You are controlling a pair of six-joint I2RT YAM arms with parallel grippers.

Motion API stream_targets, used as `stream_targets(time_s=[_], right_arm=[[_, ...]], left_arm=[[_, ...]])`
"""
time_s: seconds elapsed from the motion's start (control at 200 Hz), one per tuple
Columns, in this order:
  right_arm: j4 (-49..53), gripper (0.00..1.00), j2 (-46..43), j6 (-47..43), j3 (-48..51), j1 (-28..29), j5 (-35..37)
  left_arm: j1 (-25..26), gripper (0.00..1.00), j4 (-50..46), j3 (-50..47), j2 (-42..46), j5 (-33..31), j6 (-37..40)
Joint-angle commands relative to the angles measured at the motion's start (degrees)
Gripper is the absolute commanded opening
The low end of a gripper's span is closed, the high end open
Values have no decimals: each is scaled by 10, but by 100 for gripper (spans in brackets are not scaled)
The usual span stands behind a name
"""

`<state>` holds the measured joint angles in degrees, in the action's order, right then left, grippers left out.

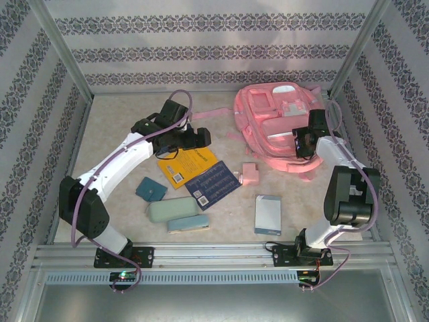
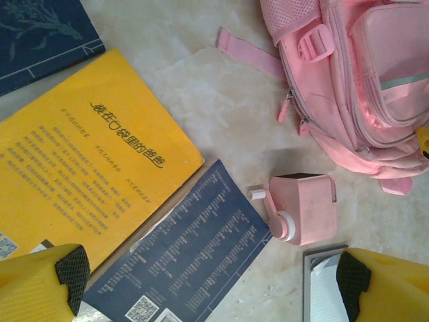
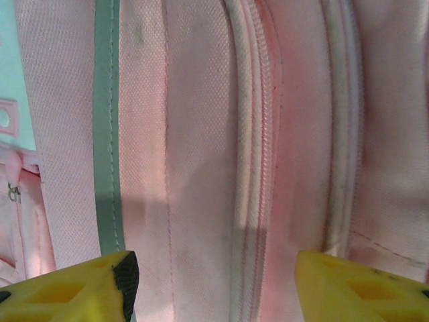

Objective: Pack the student bag

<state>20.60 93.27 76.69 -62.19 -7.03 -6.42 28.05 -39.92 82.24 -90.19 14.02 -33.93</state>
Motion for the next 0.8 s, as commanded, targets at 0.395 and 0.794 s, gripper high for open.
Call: stream_targets(time_s=[0.395,0.794], right_arm=[[-89,14,101,-63,-59,-6,-65],[-70,0,79,-140,-182,29,-151]], left_arm=[[1,95,-27,-63,76,-33,27],[1,92,-59,-17,71,-105,42]])
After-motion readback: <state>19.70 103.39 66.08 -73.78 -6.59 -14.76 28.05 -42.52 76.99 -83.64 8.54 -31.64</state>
